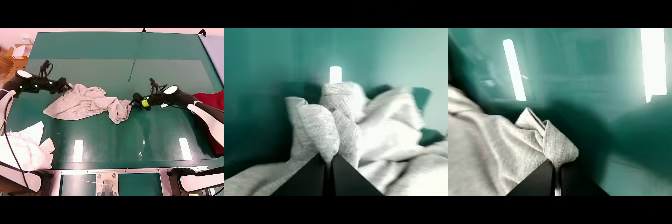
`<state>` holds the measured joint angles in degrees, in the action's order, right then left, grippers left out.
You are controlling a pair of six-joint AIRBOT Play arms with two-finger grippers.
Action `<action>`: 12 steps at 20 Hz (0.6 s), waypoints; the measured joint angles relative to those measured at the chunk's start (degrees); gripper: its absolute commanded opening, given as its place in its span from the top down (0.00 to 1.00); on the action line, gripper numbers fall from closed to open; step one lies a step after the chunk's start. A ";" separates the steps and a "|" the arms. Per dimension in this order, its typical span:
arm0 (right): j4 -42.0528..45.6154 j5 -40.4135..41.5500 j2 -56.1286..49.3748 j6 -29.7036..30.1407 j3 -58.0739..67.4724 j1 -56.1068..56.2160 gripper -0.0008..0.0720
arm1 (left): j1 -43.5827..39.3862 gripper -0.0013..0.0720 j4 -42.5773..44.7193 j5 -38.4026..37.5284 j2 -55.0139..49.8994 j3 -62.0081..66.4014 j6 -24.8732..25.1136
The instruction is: Fold the shirts.
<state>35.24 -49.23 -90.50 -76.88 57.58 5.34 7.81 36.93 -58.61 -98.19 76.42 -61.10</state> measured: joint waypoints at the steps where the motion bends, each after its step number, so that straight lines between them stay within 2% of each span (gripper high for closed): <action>1: 0.02 -2.62 0.33 0.26 2.14 -1.36 0.97 | -0.11 0.96 -0.35 -1.57 0.68 2.23 0.00; 6: -0.17 -14.86 8.17 0.57 17.79 -9.62 0.97 | -0.13 0.96 -0.83 -6.91 9.64 17.25 -2.25; 12: -0.31 -20.57 25.44 -0.26 34.95 -16.98 0.97 | -0.11 0.96 -1.03 -8.20 27.10 31.69 -4.42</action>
<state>34.94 -69.80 -65.06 -77.14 92.53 -11.64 7.70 35.90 -66.81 -71.09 108.12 -65.52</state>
